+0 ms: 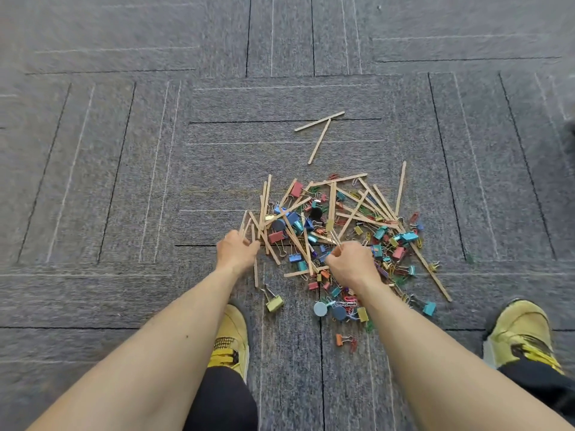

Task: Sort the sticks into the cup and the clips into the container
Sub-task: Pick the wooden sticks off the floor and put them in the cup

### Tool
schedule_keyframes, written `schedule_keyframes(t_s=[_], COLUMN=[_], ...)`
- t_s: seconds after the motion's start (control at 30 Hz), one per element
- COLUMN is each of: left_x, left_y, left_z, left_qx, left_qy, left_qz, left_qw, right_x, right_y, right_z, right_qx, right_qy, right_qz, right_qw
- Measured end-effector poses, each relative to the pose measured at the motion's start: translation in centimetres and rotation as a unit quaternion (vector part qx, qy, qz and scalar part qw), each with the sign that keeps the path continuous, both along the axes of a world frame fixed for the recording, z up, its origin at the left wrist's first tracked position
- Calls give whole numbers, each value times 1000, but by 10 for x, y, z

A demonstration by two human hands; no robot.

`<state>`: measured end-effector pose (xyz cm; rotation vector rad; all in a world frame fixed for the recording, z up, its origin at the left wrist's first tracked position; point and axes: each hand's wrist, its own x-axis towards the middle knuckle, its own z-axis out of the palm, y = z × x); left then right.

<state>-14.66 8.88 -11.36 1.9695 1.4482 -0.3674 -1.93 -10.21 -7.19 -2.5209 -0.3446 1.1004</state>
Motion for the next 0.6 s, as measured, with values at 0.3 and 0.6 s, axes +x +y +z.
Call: schedule_keyframes(t_s=[0.3, 0.6], left_x=[8, 11], left_y=[0, 8], left_z=[-9, -10], left_qx=[6, 15], left_qy=[39, 70], left_qz=[51, -5], left_qw=[998, 997], right_x=[-2, -6], right_y=[45, 75], right_z=[-18, -16], right_qx=[-56, -86], right_qy=[-10, -95], right_qz=[66, 150], right_qw=[996, 980])
